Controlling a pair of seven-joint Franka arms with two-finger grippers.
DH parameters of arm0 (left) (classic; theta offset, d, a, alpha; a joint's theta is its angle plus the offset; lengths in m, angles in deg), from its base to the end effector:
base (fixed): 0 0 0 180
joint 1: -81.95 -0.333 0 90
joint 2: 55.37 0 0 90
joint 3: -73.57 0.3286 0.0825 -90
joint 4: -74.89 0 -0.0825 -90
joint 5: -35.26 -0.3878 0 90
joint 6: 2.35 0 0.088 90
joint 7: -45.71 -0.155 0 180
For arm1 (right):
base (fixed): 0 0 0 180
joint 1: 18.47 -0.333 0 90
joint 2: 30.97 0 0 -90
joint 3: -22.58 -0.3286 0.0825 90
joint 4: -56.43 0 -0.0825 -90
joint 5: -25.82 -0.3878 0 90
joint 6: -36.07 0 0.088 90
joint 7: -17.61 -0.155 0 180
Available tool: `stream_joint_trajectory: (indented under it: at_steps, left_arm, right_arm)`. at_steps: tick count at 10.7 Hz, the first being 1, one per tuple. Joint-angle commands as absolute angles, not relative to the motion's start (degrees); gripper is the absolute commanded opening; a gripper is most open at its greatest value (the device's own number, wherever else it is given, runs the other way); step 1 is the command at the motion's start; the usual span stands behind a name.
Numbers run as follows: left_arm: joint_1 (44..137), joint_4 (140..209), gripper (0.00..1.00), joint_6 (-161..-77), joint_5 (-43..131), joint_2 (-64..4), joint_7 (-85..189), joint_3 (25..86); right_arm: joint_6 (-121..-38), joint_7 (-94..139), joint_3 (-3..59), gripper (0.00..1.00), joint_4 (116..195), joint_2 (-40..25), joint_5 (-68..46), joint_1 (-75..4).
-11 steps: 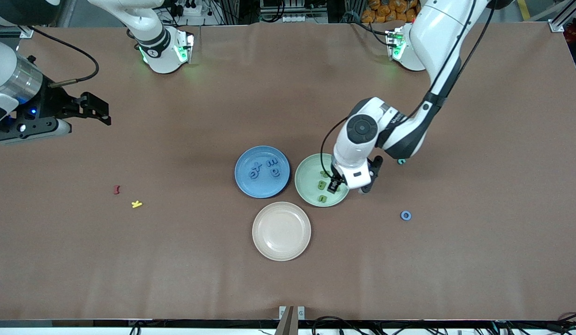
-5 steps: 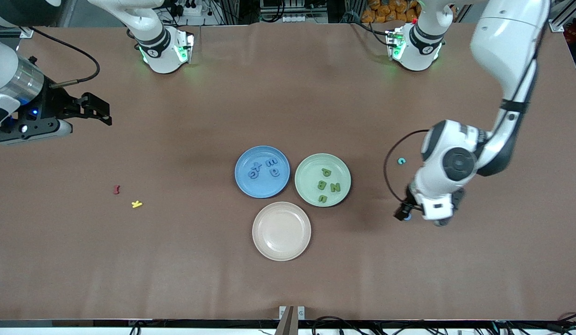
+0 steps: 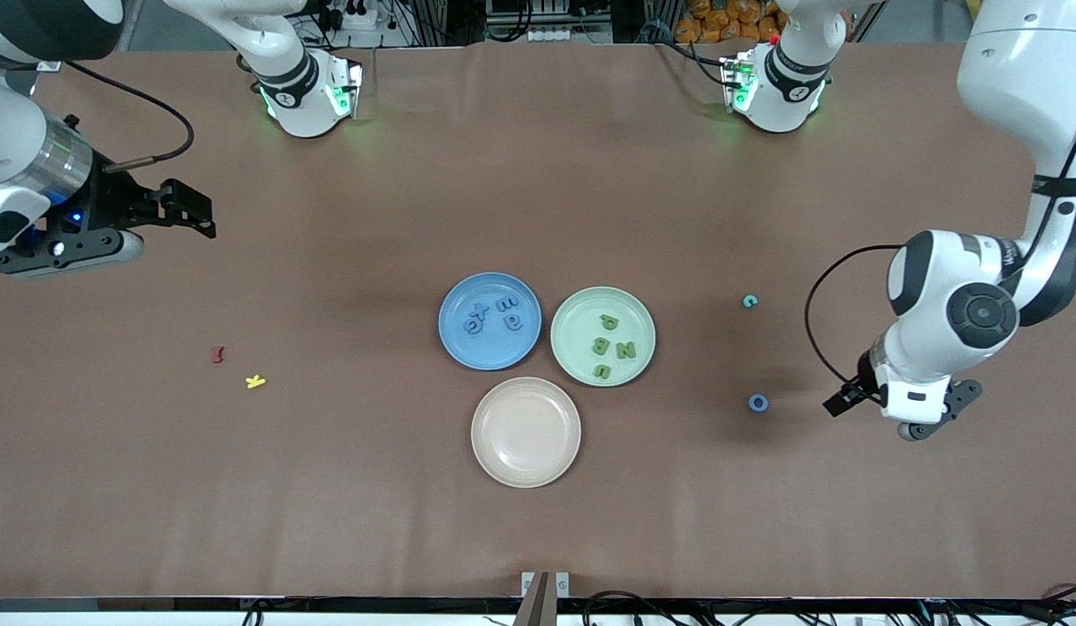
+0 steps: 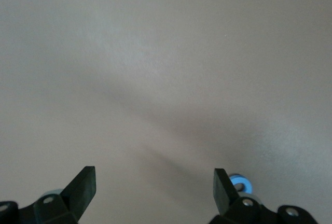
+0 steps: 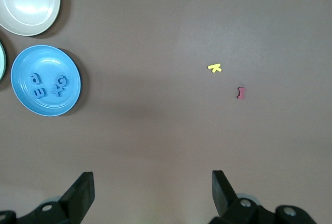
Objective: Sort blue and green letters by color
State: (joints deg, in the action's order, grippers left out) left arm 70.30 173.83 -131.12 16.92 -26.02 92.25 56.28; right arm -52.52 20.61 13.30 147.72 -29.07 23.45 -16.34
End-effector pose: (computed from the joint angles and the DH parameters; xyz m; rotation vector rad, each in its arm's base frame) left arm 0.6806 -0.0314 0.2628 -2.9425 -0.8405 -0.1270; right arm 0.5553 0.0749 0.5583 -3.0832 -0.2730 0.1262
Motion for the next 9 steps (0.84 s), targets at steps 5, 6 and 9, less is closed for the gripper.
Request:
stream_joint_trajectory:
  at_steps: [5,6,9]
  left_arm:
    - [68.59,173.94,1.0,-122.43,25.74,-39.27,61.92,55.89]
    - [69.29,172.98,1.0,-119.1,27.6,-41.29,59.8,56.86]
    - [73.16,168.24,1.0,-104.7,30.16,-47.01,55.58,60.2]
  right_arm:
    - [-52.44,21.21,13.27,1.0,147.66,-28.86,22.66,-16.53]
    - [-52.44,21.21,13.27,1.0,147.66,-28.86,22.66,-16.53]
    - [-52.52,21.21,13.27,1.0,147.66,-28.86,22.75,-16.53]
